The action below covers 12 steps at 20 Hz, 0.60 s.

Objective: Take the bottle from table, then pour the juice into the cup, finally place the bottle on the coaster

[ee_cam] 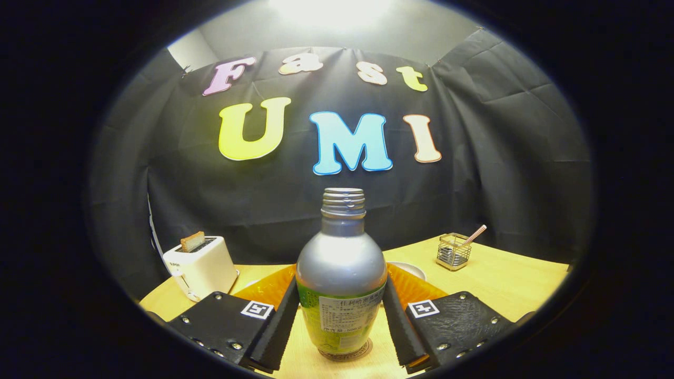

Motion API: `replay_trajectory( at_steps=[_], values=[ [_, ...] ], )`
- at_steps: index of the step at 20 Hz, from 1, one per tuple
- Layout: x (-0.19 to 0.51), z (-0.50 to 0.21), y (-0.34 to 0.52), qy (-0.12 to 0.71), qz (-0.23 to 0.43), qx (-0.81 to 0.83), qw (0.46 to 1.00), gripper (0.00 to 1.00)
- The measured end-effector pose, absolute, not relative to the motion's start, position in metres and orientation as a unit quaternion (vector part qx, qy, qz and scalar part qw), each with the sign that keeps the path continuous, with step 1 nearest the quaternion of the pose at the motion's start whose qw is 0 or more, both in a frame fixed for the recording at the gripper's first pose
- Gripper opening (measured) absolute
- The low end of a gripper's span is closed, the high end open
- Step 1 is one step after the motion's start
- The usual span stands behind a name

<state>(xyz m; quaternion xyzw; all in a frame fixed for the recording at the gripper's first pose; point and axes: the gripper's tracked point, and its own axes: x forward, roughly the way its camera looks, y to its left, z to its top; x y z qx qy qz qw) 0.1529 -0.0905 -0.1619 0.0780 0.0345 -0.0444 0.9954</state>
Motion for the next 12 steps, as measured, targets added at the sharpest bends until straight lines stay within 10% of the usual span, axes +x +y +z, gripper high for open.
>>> replay_trajectory(
  at_steps=[12],
  values=[
    [0.187,-0.228,-0.077,0.062,-0.036,0.052,0.996,0.78]
  ],
)
